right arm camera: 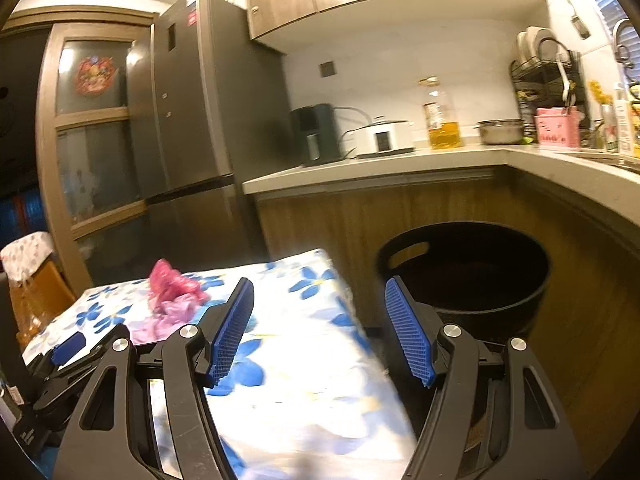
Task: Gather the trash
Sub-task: 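Move both tools back over the table toward the gloves, then grasp the purple glove with the left tool while the right tool grasps the blue glove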
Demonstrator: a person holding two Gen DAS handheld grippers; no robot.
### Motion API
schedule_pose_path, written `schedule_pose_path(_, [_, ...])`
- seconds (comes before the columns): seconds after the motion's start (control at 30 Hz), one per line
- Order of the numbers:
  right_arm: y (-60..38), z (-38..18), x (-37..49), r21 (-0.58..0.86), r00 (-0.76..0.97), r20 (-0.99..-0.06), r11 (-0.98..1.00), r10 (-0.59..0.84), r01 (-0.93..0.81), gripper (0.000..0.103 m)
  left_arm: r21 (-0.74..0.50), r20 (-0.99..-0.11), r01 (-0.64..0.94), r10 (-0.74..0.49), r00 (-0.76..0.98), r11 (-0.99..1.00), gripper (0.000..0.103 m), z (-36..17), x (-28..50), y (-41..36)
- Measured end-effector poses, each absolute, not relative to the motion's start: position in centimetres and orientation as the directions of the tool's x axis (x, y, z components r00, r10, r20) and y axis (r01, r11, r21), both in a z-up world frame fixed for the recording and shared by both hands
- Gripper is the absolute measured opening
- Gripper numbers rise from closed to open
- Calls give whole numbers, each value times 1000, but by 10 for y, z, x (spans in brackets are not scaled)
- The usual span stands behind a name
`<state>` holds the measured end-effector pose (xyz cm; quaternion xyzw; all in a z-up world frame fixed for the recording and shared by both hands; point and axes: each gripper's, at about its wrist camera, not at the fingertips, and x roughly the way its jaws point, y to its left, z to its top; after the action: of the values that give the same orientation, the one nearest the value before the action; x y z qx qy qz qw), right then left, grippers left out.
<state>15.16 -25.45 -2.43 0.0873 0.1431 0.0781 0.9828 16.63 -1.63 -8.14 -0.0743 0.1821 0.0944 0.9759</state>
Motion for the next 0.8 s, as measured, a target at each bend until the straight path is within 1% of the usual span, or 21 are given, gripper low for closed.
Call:
schedule_pose_path(0.17, [-226, -33, 168, 205, 930, -286, 963, 231, -176, 67, -131, -388, -250, 182, 903, 959, 86, -85, 177, 11])
schedule_pose_path(0.33, [-201, -40, 182, 200, 916, -303, 957, 263, -208, 67, -140, -438, -250, 167, 883, 958, 86, -92, 206, 28])
schedule_pose_path(0.5, [-186, -42, 198, 199, 908, -316, 955, 274, -218, 67, -139, -466, -254, 163, 869, 957, 85, -96, 233, 38])
schedule_pose_path(0.6, [-179, -46, 207, 196, 903, -328, 955, 277, -221, 67, -140, -499, -242, 142, 855, 960, 78, -103, 248, 42])
schedule_pose_path(0.67, [-172, -49, 215, 192, 897, -339, 955, 282, -227, 67, -156, -549, -217, 98, 830, 964, 69, -112, 260, 45])
schedule_pose_path(0.7, [-169, -50, 218, 191, 895, -344, 955, 283, -228, 67, -162, -566, -211, 85, 820, 964, 66, -115, 264, 46])
schedule_pose_path(0.73, [-164, -53, 222, 186, 892, -352, 955, 283, -230, 67, -171, -586, -202, 65, 808, 964, 59, -119, 269, 47])
schedule_pose_path(0.77, [-162, -54, 225, 186, 889, -356, 954, 288, -234, 67, -184, -597, -193, 46, 801, 964, 50, -122, 271, 49])
schedule_pose_path(0.8, [-157, -57, 229, 183, 884, -366, 954, 290, -238, 67, -204, -606, -183, 23, 795, 962, 45, -125, 274, 51])
